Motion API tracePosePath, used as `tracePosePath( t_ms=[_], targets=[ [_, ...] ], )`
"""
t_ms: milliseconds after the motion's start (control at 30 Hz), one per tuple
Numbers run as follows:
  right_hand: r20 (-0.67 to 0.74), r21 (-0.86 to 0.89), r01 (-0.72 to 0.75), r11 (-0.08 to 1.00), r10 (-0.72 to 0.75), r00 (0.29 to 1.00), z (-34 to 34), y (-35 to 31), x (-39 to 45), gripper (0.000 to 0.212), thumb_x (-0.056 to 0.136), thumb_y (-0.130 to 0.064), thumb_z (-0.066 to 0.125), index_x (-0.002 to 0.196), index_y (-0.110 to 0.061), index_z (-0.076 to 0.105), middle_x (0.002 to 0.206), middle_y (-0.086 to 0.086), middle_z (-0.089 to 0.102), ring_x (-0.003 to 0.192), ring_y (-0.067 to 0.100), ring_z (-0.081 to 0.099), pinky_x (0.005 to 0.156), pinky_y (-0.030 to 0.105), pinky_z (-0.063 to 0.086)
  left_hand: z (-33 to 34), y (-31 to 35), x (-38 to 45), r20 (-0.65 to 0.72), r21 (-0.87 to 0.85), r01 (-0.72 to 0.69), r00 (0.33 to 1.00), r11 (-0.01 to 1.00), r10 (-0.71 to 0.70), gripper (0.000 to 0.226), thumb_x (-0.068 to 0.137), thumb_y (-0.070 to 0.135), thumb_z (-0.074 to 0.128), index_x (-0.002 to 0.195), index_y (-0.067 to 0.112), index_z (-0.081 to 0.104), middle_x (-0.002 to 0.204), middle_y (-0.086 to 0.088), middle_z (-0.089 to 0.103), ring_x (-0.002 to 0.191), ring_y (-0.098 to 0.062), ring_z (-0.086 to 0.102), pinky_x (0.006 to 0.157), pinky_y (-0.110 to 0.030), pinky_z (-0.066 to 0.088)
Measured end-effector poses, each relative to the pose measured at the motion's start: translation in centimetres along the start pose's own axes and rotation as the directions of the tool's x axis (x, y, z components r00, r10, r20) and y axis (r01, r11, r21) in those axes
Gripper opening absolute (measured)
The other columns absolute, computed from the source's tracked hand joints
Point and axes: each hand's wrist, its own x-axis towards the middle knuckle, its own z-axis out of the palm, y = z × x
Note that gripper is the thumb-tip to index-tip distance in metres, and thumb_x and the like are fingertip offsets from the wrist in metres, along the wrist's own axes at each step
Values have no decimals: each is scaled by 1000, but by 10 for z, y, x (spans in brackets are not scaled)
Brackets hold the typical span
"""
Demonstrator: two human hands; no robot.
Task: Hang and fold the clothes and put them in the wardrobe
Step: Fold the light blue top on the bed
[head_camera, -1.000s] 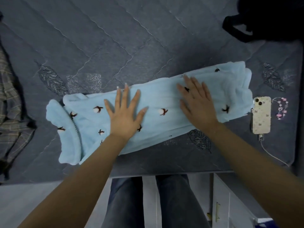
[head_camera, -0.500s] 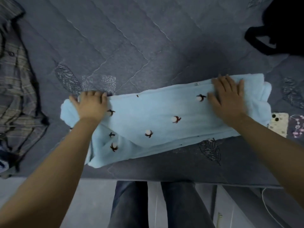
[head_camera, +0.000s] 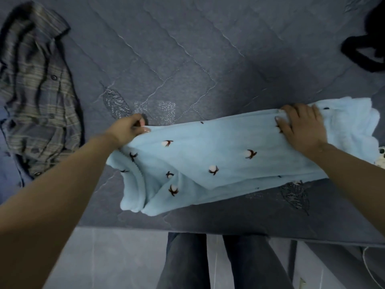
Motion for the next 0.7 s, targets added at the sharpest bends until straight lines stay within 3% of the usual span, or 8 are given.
tracePosePath(
  t_ms=[100, 167, 267, 367, 467, 567, 633, 700],
  targets=[
    [24, 26, -14, 1000, 14, 1000, -7, 2, -2, 68, 95, -52, 18, 143, -9, 42, 147, 19, 38, 143, 33, 25, 121, 48, 3, 7, 30, 6, -81, 246, 77, 995, 966, -58, 24, 90, 24, 65, 109, 16, 55, 113, -13, 62, 113, -32, 54, 95, -38, 34],
    [-41, 37, 23, 999, -21, 999, -16, 4, -10, 63, 97, -43, 25, 145, -5, 40, 155, 19, 29, 149, 30, 14, 121, 46, -2, 15, 58, 5, -228, 328, 25, 972, 944, 53, 37, 86, 12, 60, 123, 15, 54, 127, -14, 55, 123, -33, 45, 103, -45, 27],
    [-117, -3, 157, 988, -156, 981, -23, 8, -28, 58, 99, -33, 26, 143, 2, 42, 155, 19, 32, 147, 32, 21, 121, 46, 3, 57, 126, -12, -364, 230, -285, 862, 931, 354, 43, 84, 7, 53, 126, 16, 57, 130, -9, 55, 121, -31, 47, 100, -39, 26],
    [30, -53, 171, 984, -169, 985, -19, 27, -35, 65, 98, -41, 16, 150, -5, 32, 157, 15, 28, 147, 29, 22, 121, 45, 6, 129, 192, -20, -255, 254, -550, 755, 796, 604, 42, 96, 24, 49, 136, 17, 53, 145, -7, 47, 132, -26, 44, 112, -40, 20],
    [97, -61, 76, 995, -70, 993, -11, 60, -34, 70, 96, -55, 12, 156, -19, 16, 163, 7, 13, 150, 23, 12, 122, 40, 2, 188, 208, -11, -109, 341, -532, 797, 775, 594, 50, 103, 39, 36, 151, 27, 30, 161, -2, 18, 149, -18, 16, 121, -41, 4],
    [61, -60, 59, 996, -55, 997, -4, 80, -27, 65, 100, -56, 17, 156, -23, 14, 164, 3, 8, 151, 19, 4, 121, 38, -6, 210, 203, 2, -124, 416, -444, 837, 794, 534, 54, 104, 43, 27, 155, 31, 13, 163, 0, 6, 150, -17, 5, 121, -41, -2],
    [-18, 50, 45, 998, -44, 999, -7, 81, -26, 57, 104, -45, 29, 155, -19, 21, 163, 6, 13, 151, 20, 6, 120, 37, -9, 206, 207, 5, -105, 433, -421, 855, 797, 508, 55, 103, 47, 24, 154, 33, 9, 164, 1, 6, 150, -17, 4, 121, -41, -4],
    [-210, 268, 34, 963, 24, 977, -15, 79, -40, 50, 102, -21, 45, 150, -10, 33, 158, 10, 28, 148, 24, 20, 122, 37, -3, 199, 222, 4, -74, 336, -409, 887, 848, 457, 59, 100, 54, 27, 154, 36, 11, 163, 5, 7, 150, -14, 4, 120, -44, -7]
  ],
)
